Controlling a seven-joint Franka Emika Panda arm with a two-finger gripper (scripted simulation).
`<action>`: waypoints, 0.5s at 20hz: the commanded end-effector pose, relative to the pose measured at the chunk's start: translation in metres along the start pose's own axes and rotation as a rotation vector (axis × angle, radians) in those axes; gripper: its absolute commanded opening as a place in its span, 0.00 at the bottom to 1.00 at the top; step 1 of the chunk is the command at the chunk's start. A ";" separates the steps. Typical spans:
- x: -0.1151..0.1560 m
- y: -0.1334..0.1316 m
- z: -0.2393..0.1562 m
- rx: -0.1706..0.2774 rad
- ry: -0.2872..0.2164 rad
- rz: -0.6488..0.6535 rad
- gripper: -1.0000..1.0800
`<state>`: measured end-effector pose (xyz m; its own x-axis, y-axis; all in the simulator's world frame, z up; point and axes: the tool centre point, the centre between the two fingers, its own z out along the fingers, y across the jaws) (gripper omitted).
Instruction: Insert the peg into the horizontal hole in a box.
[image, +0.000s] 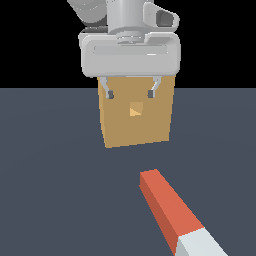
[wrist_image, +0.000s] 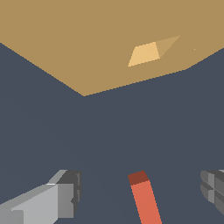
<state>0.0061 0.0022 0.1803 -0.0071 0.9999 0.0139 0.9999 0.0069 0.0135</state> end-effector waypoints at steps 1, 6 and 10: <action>0.000 0.000 0.000 0.000 0.000 0.000 0.96; -0.006 0.001 0.003 0.000 0.000 -0.006 0.96; -0.019 0.003 0.008 0.001 -0.001 -0.021 0.96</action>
<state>0.0084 -0.0111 0.1744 -0.0234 0.9996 0.0131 0.9996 0.0232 0.0133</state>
